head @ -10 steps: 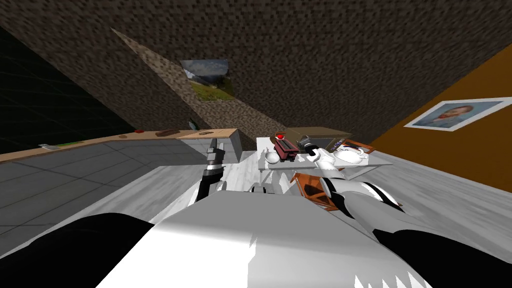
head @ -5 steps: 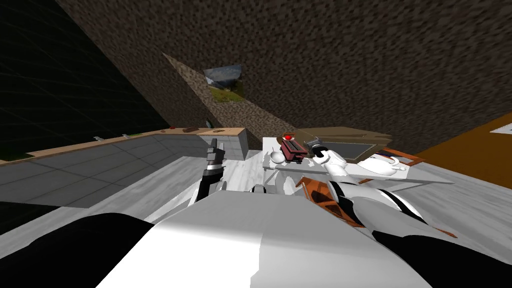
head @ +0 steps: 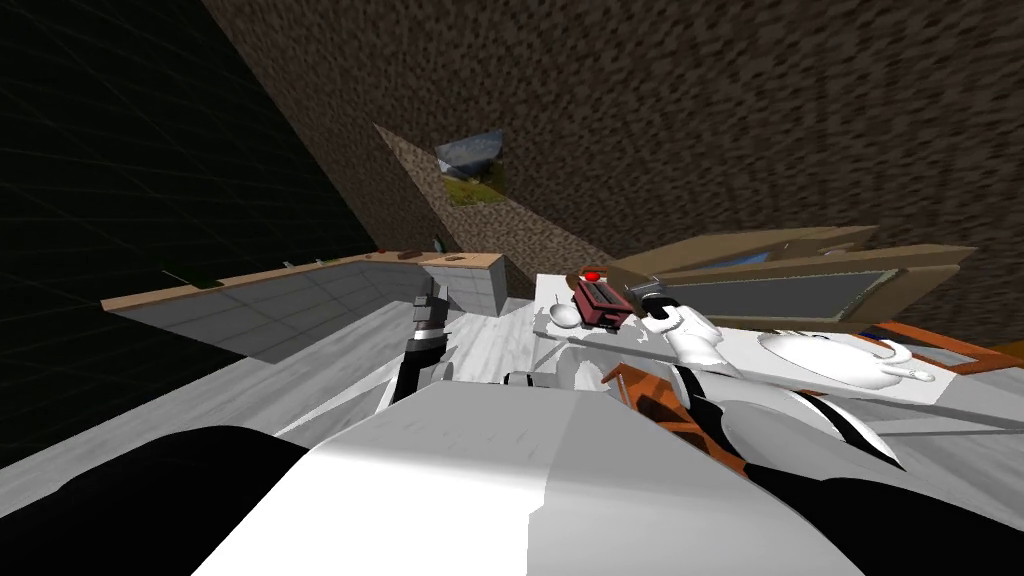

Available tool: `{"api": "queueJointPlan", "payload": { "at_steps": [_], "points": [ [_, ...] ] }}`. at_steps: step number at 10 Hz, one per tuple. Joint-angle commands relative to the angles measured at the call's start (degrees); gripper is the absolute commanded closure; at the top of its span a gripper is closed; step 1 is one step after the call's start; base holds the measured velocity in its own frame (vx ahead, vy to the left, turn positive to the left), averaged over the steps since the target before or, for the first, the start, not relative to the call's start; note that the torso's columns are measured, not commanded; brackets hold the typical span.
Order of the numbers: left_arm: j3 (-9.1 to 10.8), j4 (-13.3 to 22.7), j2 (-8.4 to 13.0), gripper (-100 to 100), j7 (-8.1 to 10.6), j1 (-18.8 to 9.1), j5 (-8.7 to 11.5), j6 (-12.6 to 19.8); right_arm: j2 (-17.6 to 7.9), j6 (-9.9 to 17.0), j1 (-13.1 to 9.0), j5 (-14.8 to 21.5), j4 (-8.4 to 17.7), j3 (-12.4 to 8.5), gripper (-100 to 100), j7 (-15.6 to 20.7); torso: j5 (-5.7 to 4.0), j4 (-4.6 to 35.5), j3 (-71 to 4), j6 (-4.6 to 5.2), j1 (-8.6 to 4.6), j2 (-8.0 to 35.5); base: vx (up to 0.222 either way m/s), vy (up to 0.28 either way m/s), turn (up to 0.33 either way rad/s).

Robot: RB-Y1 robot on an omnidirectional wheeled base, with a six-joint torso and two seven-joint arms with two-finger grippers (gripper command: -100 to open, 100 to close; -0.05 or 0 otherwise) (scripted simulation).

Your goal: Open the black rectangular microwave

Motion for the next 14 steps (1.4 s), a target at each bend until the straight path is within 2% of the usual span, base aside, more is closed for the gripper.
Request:
{"api": "queueJointPlan", "payload": {
  "at_steps": [1,2,3,4,5,6,8,9,10,11,13,14],
  "points": [
    [0.00,0.0,0.0,0,0.00,0.0,0.0,0.0,-2.6,2.4,3.2,-1.4,-2.0,-1.4,-100,1.8,0.08,0.0,0.0,0.18,0.16,0.0,-0.046,-0.008,0.409],
    [-0.01,0.0,0.0,0,0.00,0.0,0.0,0.0,-2.6,2.4,3.2,-1.4,-2.0,-1.4,-100,1.8,0.05,0.0,0.0,-0.07,0.20,0.0,-0.063,-0.014,0.215],
    [0.00,0.0,0.0,0,0.00,0.0,0.0,0.0,-1.5,1.5,2.2,-1.5,-0.8,-1.7,-100,1.2,0.12,0.1,0.1,0.03,0.28,0.1,-0.027,-0.014,0.016],
    [0.00,0.0,0.0,0,0.00,0.0,0.0,0.0,-1.0,1.7,1.6,0.1,-2.2,0.8,100,0.4,-0.12,0.3,0.2,-0.07,0.25,0.2,0.056,-0.015,-0.366],
    [0.01,0.0,0.0,0,0.00,0.0,0.0,0.0,-1.0,1.7,1.6,0.1,-2.2,0.8,100,0.4,-0.58,0.3,0.3,-0.12,-0.09,0.2,0.078,-0.001,-0.323],
    [0.00,0.0,0.0,0,0.00,0.0,0.0,0.0,0.5,0.9,0.0,1.7,-2.3,2.9,100,-0.9,-0.96,0.3,0.4,-0.10,-0.50,0.4,0.087,0.032,-0.350],
    [0.01,0.0,0.0,0,0.00,0.0,0.0,0.0,0.5,0.9,0.0,1.7,-2.3,2.9,100,-1.1,-1.09,0.3,0.5,-0.24,-0.65,0.5,0.065,0.010,-0.213],
    [0.01,0.0,0.0,0,0.00,0.0,0.0,0.0,2.1,0.1,-1.6,3.2,-2.5,5.1,100,-2.5,-1.09,0.2,0.4,-0.53,-0.60,0.5,0.056,-0.003,-0.375],
    [0.01,0.0,0.0,0,0.00,0.0,0.0,0.0,2.1,0.1,-1.6,3.2,-2.5,5.1,100,-2.5,-1.06,0.1,0.3,-0.55,-0.43,0.2,0.059,0.003,-0.260],
    [0.01,0.0,0.0,0,0.00,0.0,0.0,0.0,3.7,-0.7,-3.2,4.8,-2.7,7.3,100,-4.0,-1.07,-0.1,0.2,-0.75,-0.29,0.1,0.069,0.031,-0.541],
    [0.00,0.0,0.0,0,0.00,0.0,0.0,0.0,3.7,-0.7,-3.2,4.8,-2.7,7.3,100,-4.0,-0.53,-0.1,-0.2,-0.77,0.04,-0.4,0.031,0.026,-0.013],
    [0.00,0.0,0.0,0,0.00,0.0,0.0,0.0,5.2,-1.5,-4.8,6.3,-2.8,9.5,100,-5.4,-0.52,0.0,-0.1,-0.49,-0.10,-0.2,0.077,0.019,-0.338]
  ]
}}
